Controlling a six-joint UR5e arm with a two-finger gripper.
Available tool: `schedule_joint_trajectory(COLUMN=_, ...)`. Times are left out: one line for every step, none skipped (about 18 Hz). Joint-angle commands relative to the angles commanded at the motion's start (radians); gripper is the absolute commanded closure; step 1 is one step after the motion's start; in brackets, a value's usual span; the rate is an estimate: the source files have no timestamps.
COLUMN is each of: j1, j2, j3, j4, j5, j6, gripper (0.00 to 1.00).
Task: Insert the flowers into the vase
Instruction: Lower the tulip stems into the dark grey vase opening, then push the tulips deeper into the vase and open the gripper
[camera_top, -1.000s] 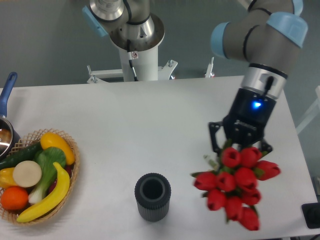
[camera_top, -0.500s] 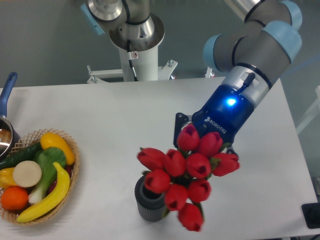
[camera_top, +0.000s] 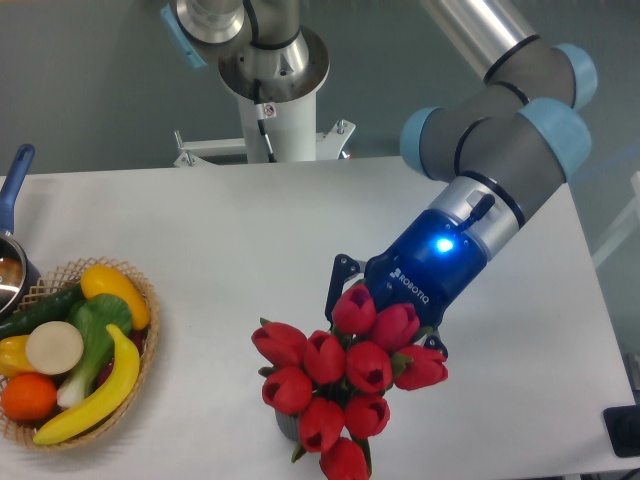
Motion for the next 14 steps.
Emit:
schedule_joint_trajectory(j1=0.0, j2=0.0, j3=-0.008, j4=0.0, j5=0.003, j6=0.011, gripper=0.9)
schedule_joint_trajectory(j1=0.0, j2=0.0, j3=-0.021, j4=0.0, j5=0.005, j6=0.028, gripper=0.9)
schedule_joint_trajectory(j1=0.0, j2=0.001, j3=-0.035, j4=0.0, j5=0.003, j6=0.041, gripper=0.89)
schedule_joint_trajectory(j1=0.0, j2=0.005, j3=-0.049, j4=0.0, j5=0.003, j6=0.054, gripper=0.89)
schedule_joint_trajectory(j1=0.0, j2=0.006, j3=-0.058, j4=0.0, j5=0.003, j6=0.063, gripper=0.89)
schedule_joint_trajectory(j1=-0.002, j2=0.005, j3=-0.069, j4=0.0, j5=0.003, j6=0.069, gripper=0.88)
schedule_joint_trajectory(j1=-0.002, j2=0.005, j3=-0.08, j4=0.0, j5=0.003, j6=0.077, gripper=0.88)
schedule_joint_trajectory(j1=-0.003, j2=0.005, j3=-0.095, j4=0.0, j5=0.005, j6=0.083, gripper=0.88)
schedule_joint_trajectory(j1=-0.005, j2=0.008, j3=-0.112, j4=0.0, j5=0.003, j6=0.087, gripper=0.87)
schedule_joint_trajectory(j1=-0.005, j2=0.009, j3=-0.132, j4=0.002, j5=0.003, j6=0.092, gripper=0.85)
schedule_joint_trajectory(j1=-0.005, j2=0.011, j3=-0.153, j4=0.0, j5=0.005, j6=0.109, gripper=0.85)
schedule_joint_trajectory(j1=-0.006, j2=0.011, j3=-0.17, j4=0.0, j5=0.005, j6=0.133, gripper=0.84)
schedule_joint_trajectory(j1=-0.006, j2=0.011, j3=-0.184, j4=0.0, j5=0.005, j6=0.155, gripper=0.84)
schedule_joint_trajectory(j1=-0.006, j2=0.008, j3=-0.196, j4=0.0, j5=0.005, j6=0.172, gripper=0.83)
